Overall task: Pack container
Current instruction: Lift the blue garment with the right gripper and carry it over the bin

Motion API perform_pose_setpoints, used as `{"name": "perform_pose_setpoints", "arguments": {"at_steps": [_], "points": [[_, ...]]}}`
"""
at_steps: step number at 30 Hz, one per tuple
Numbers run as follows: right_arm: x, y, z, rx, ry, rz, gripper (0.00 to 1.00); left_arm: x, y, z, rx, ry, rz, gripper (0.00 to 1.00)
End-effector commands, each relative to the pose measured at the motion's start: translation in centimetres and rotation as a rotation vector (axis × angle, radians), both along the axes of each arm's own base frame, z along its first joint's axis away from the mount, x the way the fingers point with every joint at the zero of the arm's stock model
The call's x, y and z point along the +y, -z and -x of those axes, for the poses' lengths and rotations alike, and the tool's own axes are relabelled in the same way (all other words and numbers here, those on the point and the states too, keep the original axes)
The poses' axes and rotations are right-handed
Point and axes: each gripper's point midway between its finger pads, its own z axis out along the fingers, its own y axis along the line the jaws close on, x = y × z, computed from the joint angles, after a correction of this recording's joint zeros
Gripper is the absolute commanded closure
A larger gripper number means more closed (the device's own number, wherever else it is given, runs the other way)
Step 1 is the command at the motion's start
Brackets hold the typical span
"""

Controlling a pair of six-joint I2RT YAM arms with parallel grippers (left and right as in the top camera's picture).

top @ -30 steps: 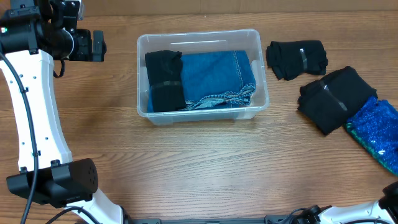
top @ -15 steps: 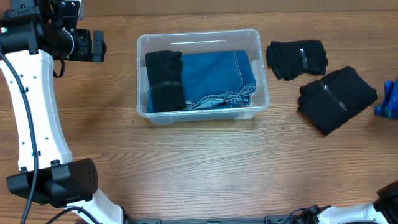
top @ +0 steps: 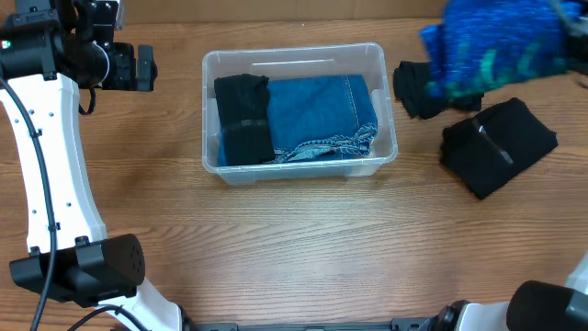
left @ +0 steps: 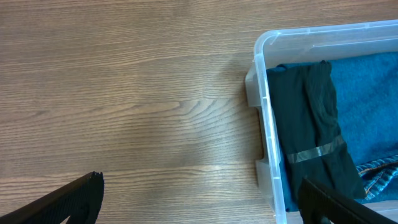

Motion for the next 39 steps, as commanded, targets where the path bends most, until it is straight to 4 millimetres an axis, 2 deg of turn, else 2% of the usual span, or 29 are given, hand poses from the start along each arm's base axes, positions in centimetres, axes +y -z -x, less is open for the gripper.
{"name": "perform_pose_setpoints", "arguments": {"at_steps": [1, 4, 8, 10, 13, 19, 21, 26, 29, 39], "points": [[5.8, -1.8, -0.7, -0.02, -0.023, 0.029, 0.96, -0.1, 0.1, -0.3, -0.001, -0.009, 0.007, 0.0], [10.5, -0.9, -2.1, 0.007, 0.003, 0.069, 0.96, 0.0, 0.1, -0.3, -0.002, -0.009, 0.007, 0.0], [15.2, 0.9, -3.4, 0.038, 0.044, 0.135, 0.96, 0.0, 0.1, -0.3, -0.002, -0.009, 0.007, 0.0], [17.7, 2.5, -4.3, 0.079, 0.083, 0.158, 0.96, -0.1, 0.1, -0.3, -0.001, -0.009, 0.007, 0.0], [20.1, 5.2, -5.4, 0.153, 0.119, 0.156, 0.96, 0.0, 0.1, -0.3, -0.002, -0.009, 0.007, 0.0], [23.4, 10.6, -7.8, 0.294, 0.144, 0.109, 0.96, 0.0, 0.1, -0.3, -0.002, -0.009, 0.007, 0.0], [24.0, 11.6, -8.5, 0.301, 0.137, 0.113, 0.96, 0.0, 0.1, -0.3, -0.001, -0.009, 0.007, 0.0], [24.8, 14.0, -9.8, 0.351, 0.147, 0.083, 0.96, 0.0, 0.1, -0.3, -0.001, -0.009, 0.007, 0.0], [25.6, 14.5, -10.1, 0.345, 0.137, 0.082, 0.96, 0.0, 0.1, -0.3, -0.002, -0.009, 0.007, 0.0], [30.6, 17.9, -11.1, 0.37, 0.082, 0.047, 0.96, 0.0, 0.1, -0.3, -0.002, -0.009, 0.007, 0.0]]}}
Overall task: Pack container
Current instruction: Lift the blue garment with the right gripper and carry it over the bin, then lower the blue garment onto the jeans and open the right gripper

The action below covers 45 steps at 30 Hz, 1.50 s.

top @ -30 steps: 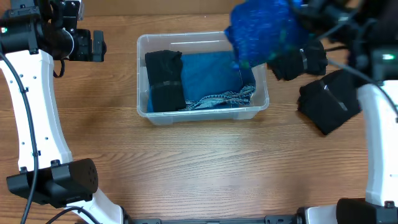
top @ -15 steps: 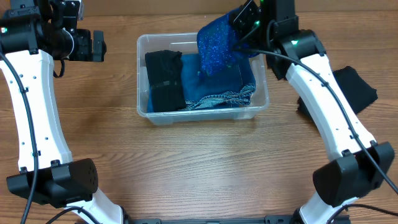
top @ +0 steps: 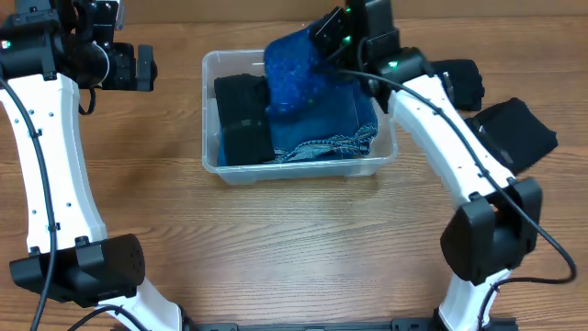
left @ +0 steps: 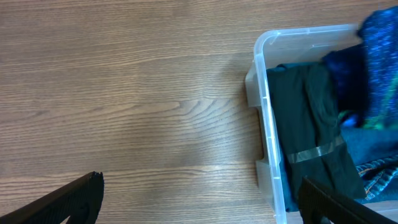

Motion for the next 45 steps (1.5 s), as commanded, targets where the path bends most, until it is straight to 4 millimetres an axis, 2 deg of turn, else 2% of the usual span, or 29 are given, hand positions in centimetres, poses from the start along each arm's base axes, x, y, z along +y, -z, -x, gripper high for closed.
{"name": "perform_pose_setpoints", "arguments": {"at_steps": [1, 6, 10, 15, 17, 18, 19, 20, 23, 26, 28, 31, 34, 37, 38, 41, 45], "points": [[1.4, -1.1, -0.3, -0.029, -0.001, -0.035, 0.96, -0.1, 0.1, -0.3, -0.001, -0.009, 0.007, 0.0], [0.4, 0.8, -0.3, 0.019, 0.042, 0.025, 0.96, 0.0, 0.1, -0.3, -0.001, -0.009, 0.007, 0.0], [-2.5, 2.8, 0.0, 0.04, 0.107, 0.212, 0.96, 0.0, 0.1, -0.3, -0.001, -0.009, 0.007, 0.0], [-5.1, 3.2, -0.5, 0.012, 0.156, 0.362, 0.96, 0.0, 0.1, -0.3, -0.001, -0.009, 0.007, 0.0], [-5.9, 3.3, -0.7, 0.003, 0.16, 0.413, 0.83, 0.0, 0.1, -0.3, -0.001, -0.009, 0.007, 0.0], [-6.4, 3.4, -0.8, -0.001, 0.163, 0.44, 0.71, 0.0, 0.1, -0.3, -0.001, -0.009, 0.007, 0.0], [-6.9, 3.6, -0.9, -0.003, 0.166, 0.463, 0.66, 0.0, 0.1, -0.3, -0.001, -0.009, 0.007, 0.0], [-7.2, 3.8, -1.1, -0.007, 0.152, 0.491, 0.57, 0.0, 0.1, -0.3, -0.001, -0.009, 0.007, 0.0], [-8.2, 4.9, -1.6, -0.002, 0.123, 0.551, 0.53, 0.0, 0.1, -0.3, -0.001, -0.009, 0.007, 0.0], [-8.9, 6.0, -2.0, -0.011, 0.054, 0.648, 0.53, 0.0, 0.1, -0.3, -0.001, -0.009, 0.007, 0.0], [-9.2, 6.3, -1.9, -0.035, -0.035, 0.75, 0.57, 0.0, 0.1, -0.3, -0.001, -0.009, 0.007, 0.0], [-9.4, 6.5, -1.7, -0.065, -0.146, 0.885, 0.73, -0.1, 0.1, -0.3, -0.001, -0.009, 0.007, 0.0], [-9.8, 6.8, -1.4, -0.055, -0.182, 0.933, 0.78, 0.0, 0.1, -0.3, -0.001, -0.009, 0.007, 0.0], [-10.2, 7.2, -1.1, -0.041, -0.198, 0.975, 0.88, 0.0, 0.1, -0.3, -0.001, -0.009, 0.007, 0.0], [-10.3, 7.5, -1.1, -0.033, -0.206, 0.982, 0.89, -0.1, 0.1, -0.3, -0.001, -0.009, 0.007, 0.0], [-10.4, 9.2, -0.7, 0.013, -0.234, 0.996, 0.94, 0.0, 0.1, -0.3, -0.001, -0.009, 0.007, 0.0], [-10.4, 11.9, -0.7, 0.063, -0.26, 1.008, 0.94, 0.0, 0.1, -0.3, -0.001, -0.009, 0.007, 0.0]]}}
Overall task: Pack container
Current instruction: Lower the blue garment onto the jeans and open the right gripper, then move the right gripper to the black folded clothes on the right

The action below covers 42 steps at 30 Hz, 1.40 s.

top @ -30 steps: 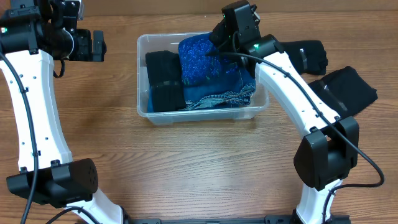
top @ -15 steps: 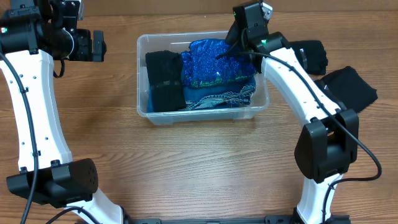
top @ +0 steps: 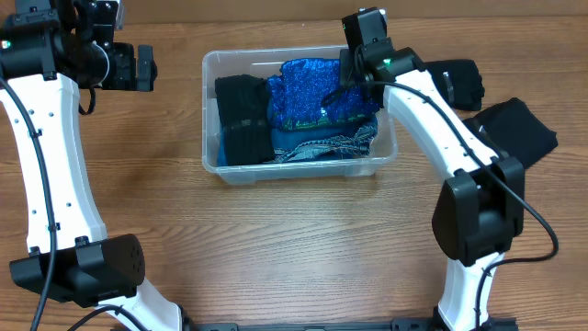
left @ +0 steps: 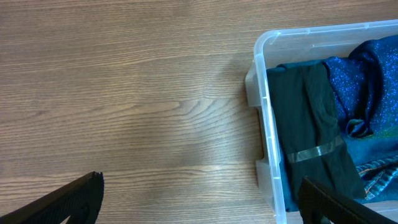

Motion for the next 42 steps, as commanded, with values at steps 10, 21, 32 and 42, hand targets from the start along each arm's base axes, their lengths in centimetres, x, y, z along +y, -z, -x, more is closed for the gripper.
{"name": "perform_pose_setpoints", "arguments": {"at_steps": [10, 21, 32, 42], "points": [[0.0, 4.7, -0.7, 0.072, -0.004, 0.047, 0.92, 0.0, 0.1, -0.3, -0.001, -0.009, 0.007, 0.0], [-0.6, -10.7, -0.5, -0.074, 0.016, -0.001, 0.27, 0.0, 0.1, -0.3, -0.002, -0.009, 0.007, 0.0], [-16.9, -12.9, 5.7, 0.186, 0.342, -0.406, 0.0, 0.0, 0.1, -0.3, -0.002, -0.009, 0.007, 0.0], [-35.2, -10.9, 15.1, 0.271, 0.843, -0.57, 0.0, -0.1, 0.1, -0.3, -0.001, -0.009, 0.007, 0.0]]}}
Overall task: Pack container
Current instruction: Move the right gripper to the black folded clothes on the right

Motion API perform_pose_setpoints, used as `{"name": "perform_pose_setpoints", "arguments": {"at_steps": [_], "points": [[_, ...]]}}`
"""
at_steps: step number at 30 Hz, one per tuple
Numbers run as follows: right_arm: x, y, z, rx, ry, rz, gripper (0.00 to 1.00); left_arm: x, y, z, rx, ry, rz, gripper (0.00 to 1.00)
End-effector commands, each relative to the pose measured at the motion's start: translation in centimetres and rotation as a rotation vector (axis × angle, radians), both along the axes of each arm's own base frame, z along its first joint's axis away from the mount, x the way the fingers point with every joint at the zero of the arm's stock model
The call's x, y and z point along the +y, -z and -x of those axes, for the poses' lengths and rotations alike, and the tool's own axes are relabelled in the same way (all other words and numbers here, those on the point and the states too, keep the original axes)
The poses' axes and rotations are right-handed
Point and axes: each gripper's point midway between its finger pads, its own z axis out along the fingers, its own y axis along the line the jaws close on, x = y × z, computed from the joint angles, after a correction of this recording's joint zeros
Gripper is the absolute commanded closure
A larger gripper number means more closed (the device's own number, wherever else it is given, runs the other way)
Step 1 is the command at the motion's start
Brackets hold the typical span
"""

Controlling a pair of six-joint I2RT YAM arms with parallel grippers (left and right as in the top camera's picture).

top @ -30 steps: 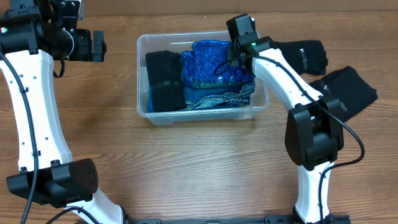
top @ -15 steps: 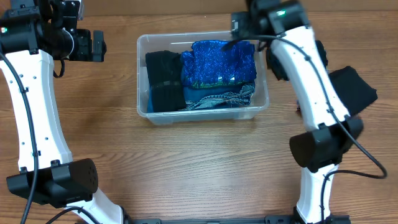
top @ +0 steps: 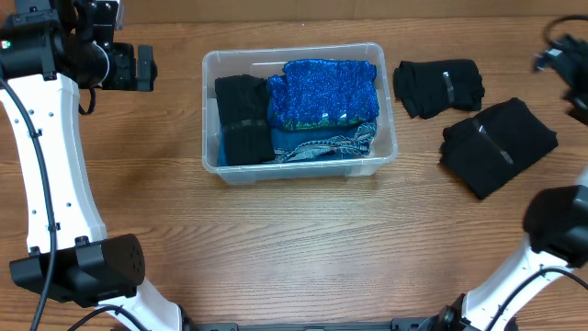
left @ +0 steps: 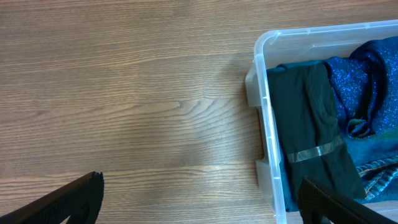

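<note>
The clear plastic container [top: 294, 51] stands mid-table. Inside it a sparkly blue garment [top: 323, 90] lies on folded denim [top: 323, 145], with a black folded garment [top: 244, 119] along the left wall. The left wrist view shows the container's left rim [left: 264, 118], the black garment [left: 314, 130] and the blue garment [left: 364, 81]. My left gripper [left: 202, 205] hangs open over bare wood to the left of the container, holding nothing. Only a blurred end of my right arm [top: 571, 83] shows at the right edge, its fingers not made out.
Two black folded garments lie on the table right of the container, a smaller one [top: 439, 87] at the back and a larger one [top: 498, 145] nearer the front. My left arm's white link [top: 50, 165] runs down the left side.
My right gripper was over the container's back right corner at the blue garment; now the arm is off at the right edge. The blue garment lies flatter in the container. The left arm is unchanged.
The sparkly blue garment was first held high at the back right, outside the container. Then my right gripper had it over the container, then down on the denim. Now it lies there alone and the right arm is away at the right edge. The left gripper stayed open throughout.
</note>
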Motion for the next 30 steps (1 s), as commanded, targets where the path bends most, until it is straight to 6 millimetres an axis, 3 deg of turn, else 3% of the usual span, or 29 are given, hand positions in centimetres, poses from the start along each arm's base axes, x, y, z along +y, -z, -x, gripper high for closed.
{"name": "perform_pose_setpoints", "arguments": {"at_steps": [1, 7, 11, 17, 25, 30], "points": [[-2.4, -1.3, 2.3, -0.057, 0.092, -0.081, 0.0, 0.0, 0.1, -0.3, -0.002, -0.009, 0.007, 0.0], [-4.0, 0.8, 4.2, -0.118, 0.069, -0.281, 0.0, 0.0, 0.1, -0.3, -0.001, -0.009, 0.007, 0.0], [-4.4, 3.9, 5.5, -0.073, 0.059, -0.331, 0.0, 0.0, 0.1, -0.3, -0.002, -0.009, 0.007, 0.0], [-1.7, 9.5, 4.8, -0.127, 0.025, -0.537, 0.0, 0.0, 0.1, -0.3, -0.001, -0.009, 0.007, 0.0], [-0.7, 16.6, 5.7, -0.097, 0.091, -0.582, 0.0, 0.0, 0.1, -0.3, -0.002, -0.009, 0.007, 0.0], [-0.6, 19.8, 5.9, -0.101, 0.094, -0.538, 0.0, 0.0, 0.1, -0.3, -0.001, -0.009, 0.007, 0.0]]}}
